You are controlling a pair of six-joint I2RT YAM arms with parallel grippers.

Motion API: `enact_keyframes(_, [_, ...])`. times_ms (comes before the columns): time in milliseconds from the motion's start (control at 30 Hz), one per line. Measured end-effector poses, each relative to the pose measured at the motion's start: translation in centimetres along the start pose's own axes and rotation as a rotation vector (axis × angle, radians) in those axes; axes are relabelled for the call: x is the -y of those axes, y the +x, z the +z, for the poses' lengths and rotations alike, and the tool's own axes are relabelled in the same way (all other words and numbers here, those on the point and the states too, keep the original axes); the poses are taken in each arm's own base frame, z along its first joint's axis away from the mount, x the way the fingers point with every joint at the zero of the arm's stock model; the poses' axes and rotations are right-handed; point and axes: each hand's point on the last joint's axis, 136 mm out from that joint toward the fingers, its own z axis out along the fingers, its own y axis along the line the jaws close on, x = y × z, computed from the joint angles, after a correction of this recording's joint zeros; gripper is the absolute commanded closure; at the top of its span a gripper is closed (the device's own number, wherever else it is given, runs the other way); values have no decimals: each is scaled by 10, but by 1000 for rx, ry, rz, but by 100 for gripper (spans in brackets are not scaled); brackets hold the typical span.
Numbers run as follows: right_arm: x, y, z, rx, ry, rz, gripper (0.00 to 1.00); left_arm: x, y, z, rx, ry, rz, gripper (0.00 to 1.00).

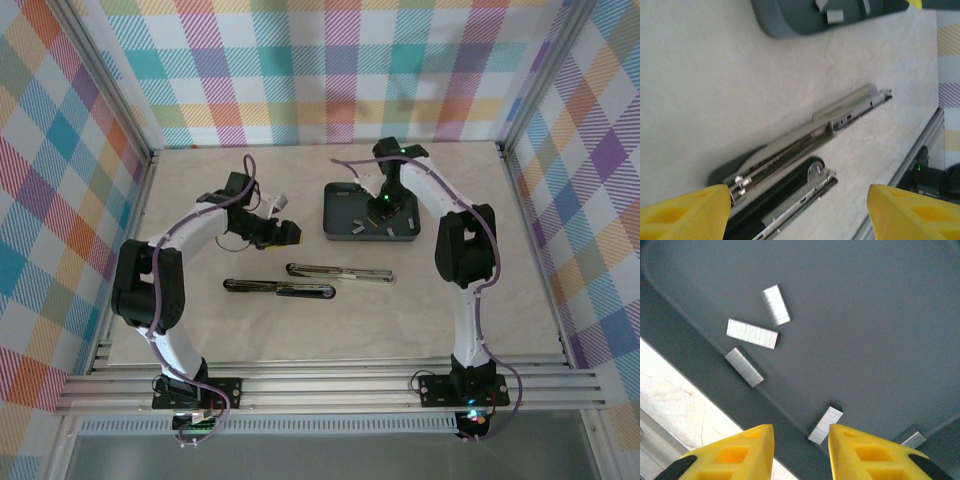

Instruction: Load the staples into the stapler

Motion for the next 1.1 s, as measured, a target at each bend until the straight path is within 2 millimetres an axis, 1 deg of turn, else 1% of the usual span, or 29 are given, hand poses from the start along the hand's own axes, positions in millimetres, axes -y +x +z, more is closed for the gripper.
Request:
enact_keyframes(133, [0, -12, -3, 38, -14, 8, 64, 0, -35, -6, 66, -47, 6, 28])
enact_keyframes(267, [-1, -17, 6, 43, -35, 32, 63, -8, -66, -3, 107, -90, -40, 28])
enact_keyframes(333, [-2, -18, 9, 42, -38, 44, 62, -14, -76, 2, 114, -106, -80, 28])
enact_keyframes(367, [-2, -19, 10, 43, -37, 52, 60, -18, -81, 5, 116, -114, -101, 28])
enact_keyframes(467, [-4, -21, 12, 46, -37, 61, 59, -27, -94, 14, 110, -132, -155, 28])
enact_keyframes(567, [-6, -22, 13, 44, -41, 66, 58, -33, -106, 19, 111, -146, -186, 28])
enact_keyframes(667, [-4, -20, 17, 27, -33, 72, 58, -34, -114, 19, 111, -157, -200, 28])
enact_keyframes(767, [5, -18, 23, -8, 3, 102, 57, -34, -120, 19, 112, -161, -204, 28])
enact_keyframes(833, [12, -16, 28, -28, 21, 146, 57, -34, -120, 18, 109, -165, -208, 28])
enact_keyframes(933, [25, -9, 31, -52, 47, 234, 57, -36, -118, 19, 105, -176, -217, 28])
enact_keyframes(1067, [50, -2, 25, -58, 105, 380, 57, -39, -117, 19, 99, -190, -227, 28])
enact_keyframes(1100, [54, 0, 24, -59, 118, 409, 56, -39, -117, 19, 98, -193, -228, 28])
